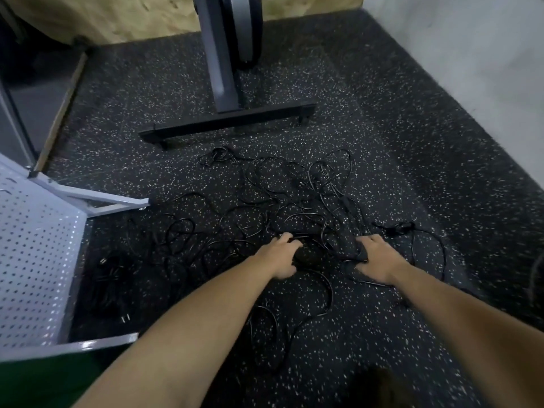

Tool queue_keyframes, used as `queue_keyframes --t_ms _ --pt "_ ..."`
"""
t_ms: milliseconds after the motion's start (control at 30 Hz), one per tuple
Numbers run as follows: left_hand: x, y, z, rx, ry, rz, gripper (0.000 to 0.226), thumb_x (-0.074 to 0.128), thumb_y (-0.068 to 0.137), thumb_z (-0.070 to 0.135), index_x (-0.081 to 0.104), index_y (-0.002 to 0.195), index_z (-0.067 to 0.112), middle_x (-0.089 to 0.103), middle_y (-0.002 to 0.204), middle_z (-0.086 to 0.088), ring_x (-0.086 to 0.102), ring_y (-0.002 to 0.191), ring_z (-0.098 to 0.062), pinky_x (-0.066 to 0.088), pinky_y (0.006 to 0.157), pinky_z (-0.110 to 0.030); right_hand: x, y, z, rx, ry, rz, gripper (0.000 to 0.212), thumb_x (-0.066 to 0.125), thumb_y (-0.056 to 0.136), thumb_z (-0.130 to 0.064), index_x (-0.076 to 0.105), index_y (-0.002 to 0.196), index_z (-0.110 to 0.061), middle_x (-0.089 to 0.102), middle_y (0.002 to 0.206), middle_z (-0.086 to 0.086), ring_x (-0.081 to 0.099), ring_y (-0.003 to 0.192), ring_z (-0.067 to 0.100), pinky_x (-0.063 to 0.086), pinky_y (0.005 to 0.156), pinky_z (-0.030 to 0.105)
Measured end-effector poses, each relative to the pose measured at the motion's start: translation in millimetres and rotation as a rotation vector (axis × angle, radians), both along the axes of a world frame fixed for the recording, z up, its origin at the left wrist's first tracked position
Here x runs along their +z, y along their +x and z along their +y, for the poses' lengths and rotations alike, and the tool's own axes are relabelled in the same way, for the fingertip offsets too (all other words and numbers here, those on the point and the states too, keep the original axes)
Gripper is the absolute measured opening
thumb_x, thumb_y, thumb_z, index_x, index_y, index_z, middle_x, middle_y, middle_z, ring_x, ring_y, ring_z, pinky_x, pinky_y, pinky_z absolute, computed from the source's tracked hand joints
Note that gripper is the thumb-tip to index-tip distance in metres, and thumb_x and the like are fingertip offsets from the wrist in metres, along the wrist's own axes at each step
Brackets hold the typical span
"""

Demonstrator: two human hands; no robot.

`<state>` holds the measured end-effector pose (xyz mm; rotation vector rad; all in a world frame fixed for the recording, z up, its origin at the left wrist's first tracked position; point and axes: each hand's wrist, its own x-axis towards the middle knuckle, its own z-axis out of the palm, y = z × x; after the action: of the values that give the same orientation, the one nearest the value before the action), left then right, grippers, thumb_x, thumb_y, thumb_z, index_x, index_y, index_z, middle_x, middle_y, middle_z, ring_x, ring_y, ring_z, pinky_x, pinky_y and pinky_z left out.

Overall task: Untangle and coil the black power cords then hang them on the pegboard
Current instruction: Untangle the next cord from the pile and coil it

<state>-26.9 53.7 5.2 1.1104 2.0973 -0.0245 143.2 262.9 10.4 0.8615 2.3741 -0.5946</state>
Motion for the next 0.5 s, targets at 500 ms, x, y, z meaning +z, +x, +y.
queue_keyframes --t_ms 500 --pt "-35 20 58 0.002 0.075 -0.052 0.080 0.060 0.100 0.014 0.018 0.165 0.031 -0.008 0.174 0.004 0.015 0.157 -0.032 0.032 0.122 -0.049 -43 -7 97 0.090 0.492 -0.108 0.050 0.057 0.102 -0.017 0.045 0.150 -0.021 0.050 0.147 0.007 0.036 0.141 0.035 0.039 0.114 0.048"
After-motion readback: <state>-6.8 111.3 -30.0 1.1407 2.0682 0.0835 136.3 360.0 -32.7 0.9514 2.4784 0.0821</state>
